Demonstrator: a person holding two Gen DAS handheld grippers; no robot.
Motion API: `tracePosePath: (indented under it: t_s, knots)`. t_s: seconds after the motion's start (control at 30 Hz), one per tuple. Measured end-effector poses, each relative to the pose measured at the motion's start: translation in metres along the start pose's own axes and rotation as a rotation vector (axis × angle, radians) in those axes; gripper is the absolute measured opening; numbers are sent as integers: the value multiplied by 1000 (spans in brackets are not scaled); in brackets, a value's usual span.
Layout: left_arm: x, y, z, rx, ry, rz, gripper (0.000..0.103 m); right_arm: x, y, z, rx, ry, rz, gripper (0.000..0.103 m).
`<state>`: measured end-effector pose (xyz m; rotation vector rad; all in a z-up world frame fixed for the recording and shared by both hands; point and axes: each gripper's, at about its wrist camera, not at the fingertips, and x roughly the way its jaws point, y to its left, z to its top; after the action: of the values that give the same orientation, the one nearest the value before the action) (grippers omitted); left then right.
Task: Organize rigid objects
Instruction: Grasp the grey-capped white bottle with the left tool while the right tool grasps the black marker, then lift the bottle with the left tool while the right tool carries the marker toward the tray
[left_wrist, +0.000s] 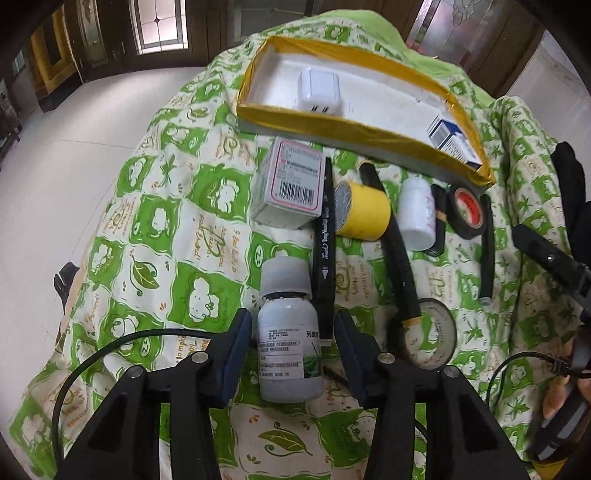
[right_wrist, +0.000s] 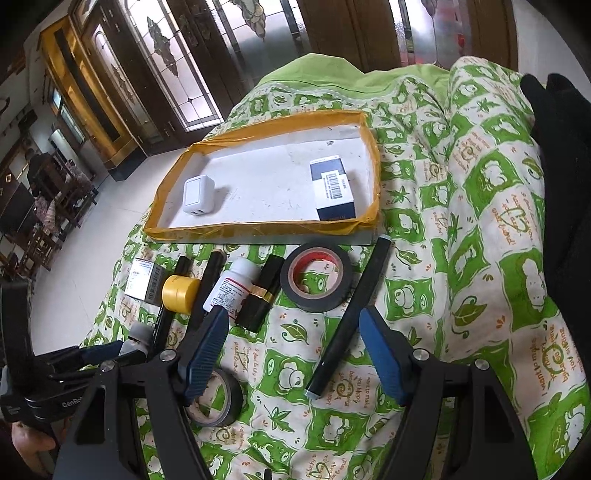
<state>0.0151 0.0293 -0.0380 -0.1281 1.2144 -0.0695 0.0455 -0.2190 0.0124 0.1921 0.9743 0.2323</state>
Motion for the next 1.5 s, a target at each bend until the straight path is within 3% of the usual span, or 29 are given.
tracePosePath:
  t_s: [0.13, 0.27, 0.47, 0.67, 0.73, 0.9, 1.17, 1.33, 1.5]
  knots:
    - [9, -6, 7, 12, 9, 14, 36, 1, -8, 4, 34, 4, -5, 73]
    - [-1, -15, 10, 39, -74, -26, 36, 0, -20, 10, 57, -2, -31, 72]
    - [-15, -19, 11, 42, -154, -156, 36, 9, -30, 12, 79, 47, -48, 53]
    - [-20, -23, 10, 43, -171, -202, 36, 27, -21, 3, 16, 113, -152, 50]
    - [-19, -24, 11, 42, -176, -204, 35, 34, -22, 1, 21, 132, -157, 43]
    - [-21, -22, 9, 44, -175, -202, 35, 55, -40, 1, 117, 206, -85, 22]
    - [-19, -22, 8, 48, -167, -193, 36, 51, -44, -4, 157, 222, -8, 19]
    - [-16, -22, 9, 46, -163, -190, 36, 42, -20, -21, 93, 272, 71, 15]
    - [-16, -22, 9, 46, -164, -191, 36, 45, -8, -31, 61, 301, 86, 15]
